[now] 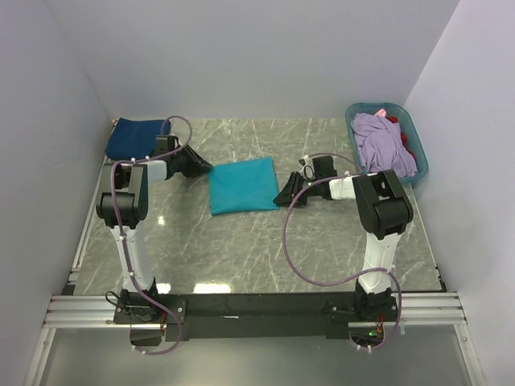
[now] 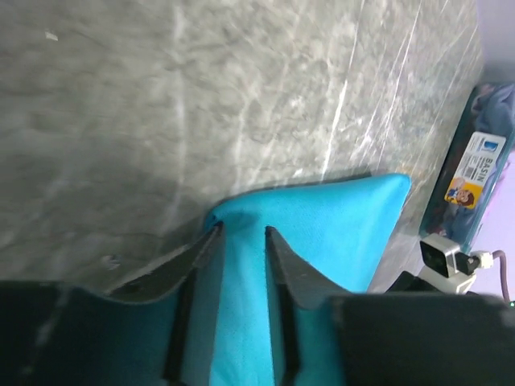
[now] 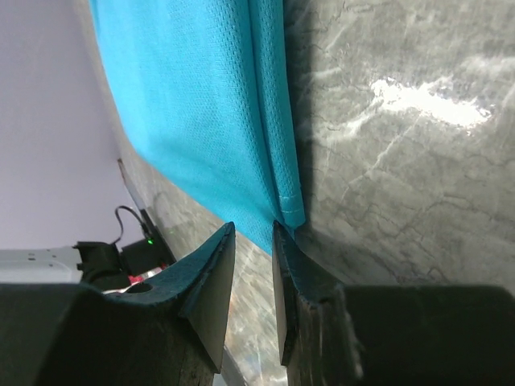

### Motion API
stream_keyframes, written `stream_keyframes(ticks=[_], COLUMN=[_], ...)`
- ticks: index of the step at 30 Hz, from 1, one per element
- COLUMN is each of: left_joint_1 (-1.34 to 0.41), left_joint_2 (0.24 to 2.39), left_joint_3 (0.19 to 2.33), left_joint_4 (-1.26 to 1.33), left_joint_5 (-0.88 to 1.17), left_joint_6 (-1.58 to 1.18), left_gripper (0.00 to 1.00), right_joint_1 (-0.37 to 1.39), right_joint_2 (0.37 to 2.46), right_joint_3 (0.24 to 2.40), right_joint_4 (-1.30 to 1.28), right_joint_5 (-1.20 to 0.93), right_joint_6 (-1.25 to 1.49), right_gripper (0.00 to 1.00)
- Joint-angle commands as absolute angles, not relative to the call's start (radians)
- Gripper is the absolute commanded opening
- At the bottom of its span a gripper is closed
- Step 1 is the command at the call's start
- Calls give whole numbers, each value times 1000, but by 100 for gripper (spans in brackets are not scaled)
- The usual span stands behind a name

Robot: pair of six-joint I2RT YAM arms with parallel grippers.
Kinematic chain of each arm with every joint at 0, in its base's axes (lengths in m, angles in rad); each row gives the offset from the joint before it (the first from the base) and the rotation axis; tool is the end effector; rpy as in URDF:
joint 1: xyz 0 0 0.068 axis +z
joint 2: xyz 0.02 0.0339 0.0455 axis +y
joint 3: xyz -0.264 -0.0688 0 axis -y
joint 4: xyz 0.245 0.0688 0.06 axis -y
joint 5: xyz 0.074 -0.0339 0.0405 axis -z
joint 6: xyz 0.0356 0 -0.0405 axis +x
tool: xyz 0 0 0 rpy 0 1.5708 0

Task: Fold and stack the t-shirts
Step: Fold the tshirt

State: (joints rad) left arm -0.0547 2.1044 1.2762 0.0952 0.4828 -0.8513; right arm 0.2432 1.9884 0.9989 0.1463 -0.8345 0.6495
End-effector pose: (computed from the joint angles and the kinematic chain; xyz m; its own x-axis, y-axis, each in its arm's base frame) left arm 0.4410 -0.0407 0.1303 -0.7358 -0.6269 -0.2561 -0.2436 0.5979 -0.7637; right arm 0.3594 0.1164 0.1099 -0.9643 0.1792 -0.1950 -0.0713 0.5333 0.8429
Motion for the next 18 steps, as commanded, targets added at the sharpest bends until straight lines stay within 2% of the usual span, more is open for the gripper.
stream_keyframes(ticks=[1, 7, 10, 11, 12, 13, 18], left_joint_1=[-43, -41, -40, -40, -38, -37, -37], left_joint_2=[2053, 1812, 1660, 1591, 1559, 1507, 1370], left_joint_3=[1301, 1299, 1282, 1266, 1259, 1244, 1151], left_joint_4=[89, -92, -248, -288, -352, -389, -505], left_joint_5=[522, 401, 191, 145, 99, 15, -127], left_joint_6=[-839, -775, -700, -671, -660, -637, -598], left_gripper=[34, 46, 53, 57, 66, 69, 88], right_joint_1=[258, 363, 472, 503, 532, 599, 781], right_joint_2=[1959, 1829, 1773, 1761, 1756, 1758, 1808], right_joint_3=[1067, 1166, 1238, 1253, 1271, 1305, 1437], right_joint_4=[66, -153, -245, -276, -287, -297, -356], right_joint_5=[-819, -668, -508, -423, -376, -335, -65], right_joint_6=[554, 382, 307, 290, 260, 247, 141], right_gripper=[33, 39, 45, 46, 47, 48, 54])
